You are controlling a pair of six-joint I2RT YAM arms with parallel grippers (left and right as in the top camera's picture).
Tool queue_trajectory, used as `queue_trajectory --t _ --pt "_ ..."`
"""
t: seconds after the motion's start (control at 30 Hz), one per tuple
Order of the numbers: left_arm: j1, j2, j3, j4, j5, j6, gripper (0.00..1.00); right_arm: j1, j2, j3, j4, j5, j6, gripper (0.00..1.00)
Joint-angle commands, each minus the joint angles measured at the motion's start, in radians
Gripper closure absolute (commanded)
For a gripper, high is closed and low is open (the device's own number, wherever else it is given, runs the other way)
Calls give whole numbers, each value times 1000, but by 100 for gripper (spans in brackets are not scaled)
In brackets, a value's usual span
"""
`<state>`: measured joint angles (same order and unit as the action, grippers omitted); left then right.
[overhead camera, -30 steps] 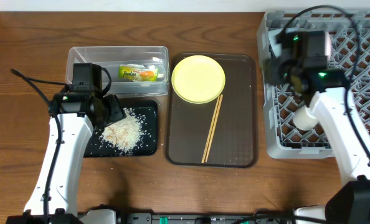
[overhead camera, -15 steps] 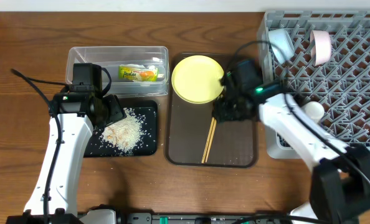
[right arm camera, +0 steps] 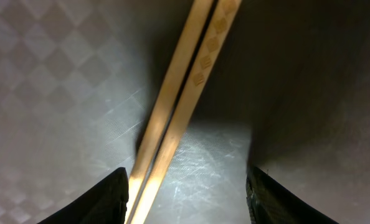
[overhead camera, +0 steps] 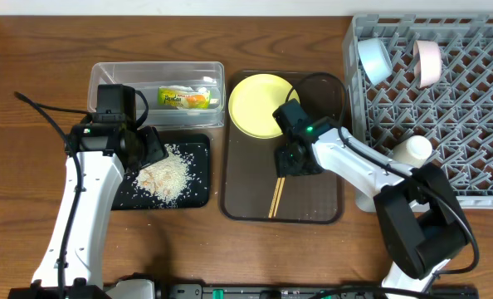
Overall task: Sort waste into correct bins and load items into the dishwasher rack
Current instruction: 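Lower the right gripper onto the wooden chopsticks and pinch them, then carry the chopstick to the rack's left edge and insert it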
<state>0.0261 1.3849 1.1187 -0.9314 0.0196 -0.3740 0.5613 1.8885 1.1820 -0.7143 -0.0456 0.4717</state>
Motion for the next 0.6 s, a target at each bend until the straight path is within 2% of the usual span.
queue_trajectory --t 0.0,0.57 --pt "5 -1 -2 -2 -5 -9 33 9 13 -6 -4 42 38 42" --pt "5 -1 -2 -2 -5 -9 33 10 14 -14 -23 75 67 42"
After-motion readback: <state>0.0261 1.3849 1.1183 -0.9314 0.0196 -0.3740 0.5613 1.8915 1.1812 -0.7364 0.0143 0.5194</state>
